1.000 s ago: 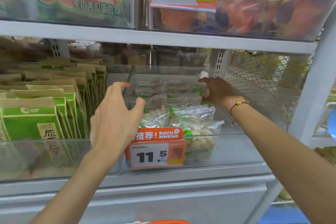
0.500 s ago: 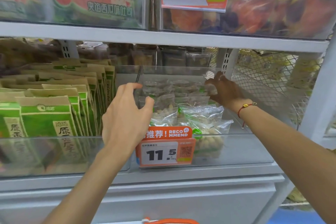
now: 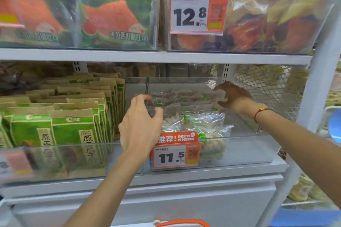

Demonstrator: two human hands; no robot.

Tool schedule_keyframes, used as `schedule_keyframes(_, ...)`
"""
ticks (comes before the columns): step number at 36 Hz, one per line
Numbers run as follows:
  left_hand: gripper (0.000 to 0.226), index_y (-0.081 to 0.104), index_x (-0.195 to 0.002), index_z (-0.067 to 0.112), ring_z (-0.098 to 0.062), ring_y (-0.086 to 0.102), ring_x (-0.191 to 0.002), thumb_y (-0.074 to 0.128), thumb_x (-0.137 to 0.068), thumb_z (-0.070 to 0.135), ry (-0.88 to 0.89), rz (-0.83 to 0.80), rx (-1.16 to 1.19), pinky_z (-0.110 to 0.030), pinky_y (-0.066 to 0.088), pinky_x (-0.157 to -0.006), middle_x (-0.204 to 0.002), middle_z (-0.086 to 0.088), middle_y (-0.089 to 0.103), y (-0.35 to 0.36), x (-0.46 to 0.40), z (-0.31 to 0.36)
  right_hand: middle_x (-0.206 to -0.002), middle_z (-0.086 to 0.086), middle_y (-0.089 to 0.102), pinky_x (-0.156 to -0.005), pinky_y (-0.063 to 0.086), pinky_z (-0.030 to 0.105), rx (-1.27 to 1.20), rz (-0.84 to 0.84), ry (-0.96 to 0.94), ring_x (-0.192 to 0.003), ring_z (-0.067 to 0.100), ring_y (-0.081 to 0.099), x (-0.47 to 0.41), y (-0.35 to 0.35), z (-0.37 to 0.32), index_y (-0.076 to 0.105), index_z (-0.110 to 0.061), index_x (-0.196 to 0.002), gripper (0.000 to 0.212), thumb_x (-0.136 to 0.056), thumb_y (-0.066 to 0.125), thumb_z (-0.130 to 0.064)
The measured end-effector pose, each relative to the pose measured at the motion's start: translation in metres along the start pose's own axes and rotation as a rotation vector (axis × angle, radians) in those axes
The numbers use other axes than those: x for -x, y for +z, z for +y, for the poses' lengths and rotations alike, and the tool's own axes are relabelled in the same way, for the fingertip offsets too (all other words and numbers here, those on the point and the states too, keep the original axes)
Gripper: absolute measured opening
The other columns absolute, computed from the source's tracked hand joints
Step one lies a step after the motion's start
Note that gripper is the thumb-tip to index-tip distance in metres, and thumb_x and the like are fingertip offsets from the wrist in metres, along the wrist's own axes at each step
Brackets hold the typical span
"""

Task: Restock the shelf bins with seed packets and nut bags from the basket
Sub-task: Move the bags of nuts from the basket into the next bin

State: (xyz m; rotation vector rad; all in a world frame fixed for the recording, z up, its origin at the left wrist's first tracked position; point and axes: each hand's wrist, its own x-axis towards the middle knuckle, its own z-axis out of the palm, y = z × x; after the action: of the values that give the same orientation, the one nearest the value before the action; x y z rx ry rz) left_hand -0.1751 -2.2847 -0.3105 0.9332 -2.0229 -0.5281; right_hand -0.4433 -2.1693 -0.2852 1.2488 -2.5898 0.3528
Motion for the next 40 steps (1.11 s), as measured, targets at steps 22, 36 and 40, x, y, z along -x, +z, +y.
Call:
schedule_keyframes(22,0.017,0.059,-0.094,0.040,-0.001,0.062,-0.085,0.054,-0.079,0.043,0.006,-0.283,0.158,-0.036,0.053,-0.077,-0.084,0.022,0.065,-0.085,0.171,-0.107,-0.111,-0.008,0.063,-0.081,0.044,0.030,0.074,-0.617,-0.502,-0.105,0.015,0.055,0.238,0.035,-0.174,0.056,-0.032,-0.122,0.031,-0.093,0.052,-0.041)
schedule_keyframes(36,0.032,0.055,-0.123,0.031,-0.009,0.056,-0.107,0.059,-0.091,0.036,-0.183,-1.121,-0.211,-0.023,0.044,-0.086,-0.128,0.010,0.055,-0.058,0.297,-0.239,-0.131,0.008,0.054,-0.082,0.038,0.029,-0.037,-1.145,-0.326,-0.117,0.026,0.052,0.341,0.209,-0.190,0.052,-0.016,-0.131,0.035,-0.098,0.046,-0.026)
schedule_keyframes(40,0.049,0.051,-0.131,0.029,-0.017,0.049,-0.121,0.063,-0.085,0.038,0.024,-1.289,-0.431,-0.036,0.032,-0.109,-0.127,0.004,0.058,-0.052,0.325,-0.257,-0.133,0.003,0.053,-0.091,0.045,0.030,-0.262,-1.175,-0.262,-0.116,0.022,0.054,0.370,0.233,-0.204,0.046,-0.018,-0.137,0.056,-0.091,0.055,-0.049)
